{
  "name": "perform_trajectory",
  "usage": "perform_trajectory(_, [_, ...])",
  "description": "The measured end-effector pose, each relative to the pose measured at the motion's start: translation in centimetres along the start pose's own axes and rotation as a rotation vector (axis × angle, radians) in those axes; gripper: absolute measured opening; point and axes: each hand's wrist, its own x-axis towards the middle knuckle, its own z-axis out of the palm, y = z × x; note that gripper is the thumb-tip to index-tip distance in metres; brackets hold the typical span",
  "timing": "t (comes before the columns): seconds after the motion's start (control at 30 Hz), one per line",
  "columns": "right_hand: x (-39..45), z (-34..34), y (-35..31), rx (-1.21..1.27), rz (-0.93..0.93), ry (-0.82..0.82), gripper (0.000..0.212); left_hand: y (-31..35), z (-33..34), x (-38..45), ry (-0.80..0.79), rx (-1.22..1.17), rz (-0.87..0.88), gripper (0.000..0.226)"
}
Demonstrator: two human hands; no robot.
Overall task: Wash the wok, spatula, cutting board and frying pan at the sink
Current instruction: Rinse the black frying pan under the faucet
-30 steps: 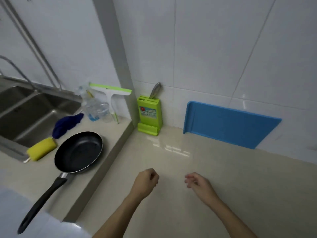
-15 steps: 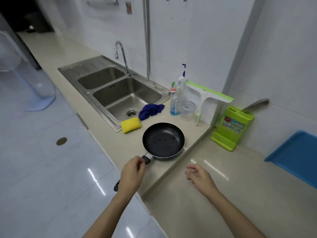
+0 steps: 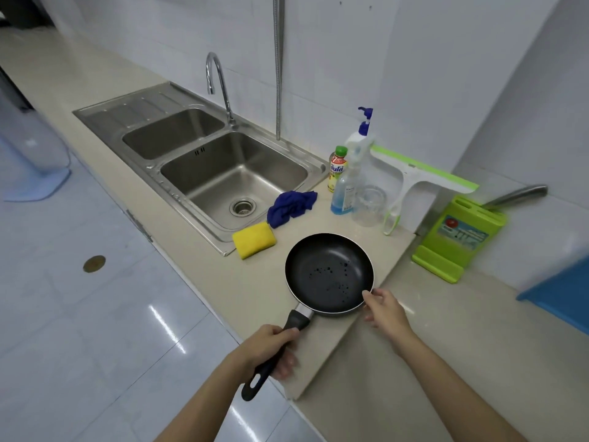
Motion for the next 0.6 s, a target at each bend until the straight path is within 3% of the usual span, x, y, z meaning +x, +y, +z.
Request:
perform_trajectory(0.1, [0.5,0.7,0.0,-0.048,0.017,-0.019,0.008,-0.2,0.2,0.1,0.116,0.144,0.086,0.032])
perform_trajectory(0.27, [1.8,2.0,-1.1,-0.075,-0.022,0.089,0.005,1.3,-0.1,-0.6,0.372,0.385,0.253,0.037])
perform_trajectory(0.6, [2.3,10.7,-12.1,0.03,-0.131,-0.019,0.005,5.1,-13.2,-2.3,0.492,0.518,0.307,0.026])
